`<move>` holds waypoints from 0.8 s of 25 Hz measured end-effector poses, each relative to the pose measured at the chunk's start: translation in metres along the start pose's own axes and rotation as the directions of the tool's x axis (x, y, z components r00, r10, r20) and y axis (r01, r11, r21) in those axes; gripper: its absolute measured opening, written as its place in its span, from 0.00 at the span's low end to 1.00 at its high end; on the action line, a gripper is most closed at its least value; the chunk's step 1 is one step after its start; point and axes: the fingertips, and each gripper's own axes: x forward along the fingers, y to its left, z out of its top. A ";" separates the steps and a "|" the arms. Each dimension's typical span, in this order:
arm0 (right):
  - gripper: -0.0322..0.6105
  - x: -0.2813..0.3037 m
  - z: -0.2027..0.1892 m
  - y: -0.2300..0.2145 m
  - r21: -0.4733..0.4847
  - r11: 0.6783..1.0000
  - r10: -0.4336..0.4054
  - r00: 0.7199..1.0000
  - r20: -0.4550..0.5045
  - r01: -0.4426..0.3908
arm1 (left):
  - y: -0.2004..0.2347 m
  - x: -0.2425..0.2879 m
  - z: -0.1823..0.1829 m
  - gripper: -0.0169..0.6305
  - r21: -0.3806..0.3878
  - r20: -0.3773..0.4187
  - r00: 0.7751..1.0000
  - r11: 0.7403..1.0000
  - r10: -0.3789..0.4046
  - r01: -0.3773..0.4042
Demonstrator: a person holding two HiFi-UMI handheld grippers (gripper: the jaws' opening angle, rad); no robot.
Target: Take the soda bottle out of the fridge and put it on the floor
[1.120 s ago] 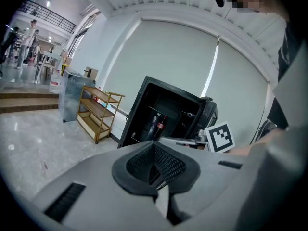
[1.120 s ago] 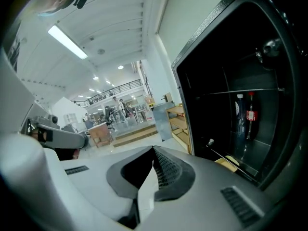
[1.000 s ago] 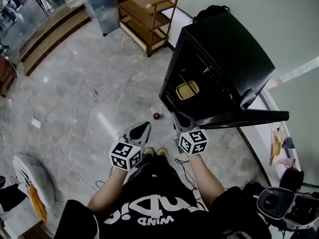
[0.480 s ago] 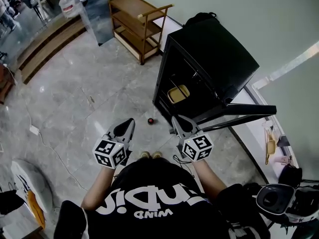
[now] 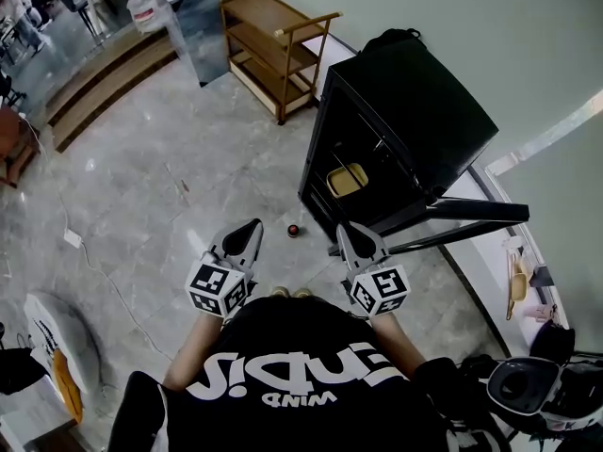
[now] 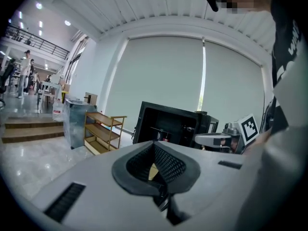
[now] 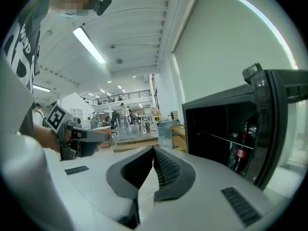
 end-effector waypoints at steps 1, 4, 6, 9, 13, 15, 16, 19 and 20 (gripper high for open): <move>0.09 0.000 -0.001 0.001 -0.006 1.000 -0.001 1.000 0.003 0.001 | 0.000 0.001 0.001 0.04 0.011 0.008 1.000 1.000 0.004 -0.005; 0.09 -0.001 0.000 -0.001 -0.013 1.000 -0.016 1.000 0.019 0.017 | 0.005 0.003 -0.001 0.04 0.029 0.029 0.999 0.999 0.026 -0.027; 0.09 -0.001 -0.002 -0.005 -0.006 1.000 -0.031 0.999 0.021 0.031 | 0.011 0.005 -0.005 0.04 0.025 0.033 0.998 0.999 0.046 -0.047; 0.09 -0.004 -0.004 -0.010 0.000 0.999 -0.047 0.999 0.016 0.047 | 0.017 0.006 -0.005 0.04 0.014 0.040 0.997 0.997 0.070 -0.070; 0.09 -0.007 -0.005 -0.014 -0.004 0.998 -0.058 0.998 0.014 0.059 | 0.022 0.007 -0.001 0.04 0.010 0.049 0.995 0.996 0.087 -0.087; 0.09 -0.009 -0.006 -0.016 -0.002 0.998 -0.062 0.998 0.013 0.062 | 0.023 0.006 -0.002 0.04 0.009 0.050 0.994 0.996 0.092 -0.093; 0.09 -0.010 -0.007 -0.016 -0.001 0.998 -0.064 0.998 0.012 0.064 | 0.023 0.005 -0.002 0.04 0.007 0.050 0.994 0.995 0.094 -0.095; 0.09 -0.011 -0.008 -0.016 -0.009 0.998 -0.068 0.998 0.008 0.068 | 0.023 0.004 -0.004 0.04 0.001 0.049 0.994 0.995 0.099 -0.099; 0.09 -0.012 -0.008 -0.016 -0.012 0.997 -0.071 0.997 0.006 0.071 | 0.023 0.003 -0.004 0.04 -0.002 0.047 0.994 0.995 0.100 -0.100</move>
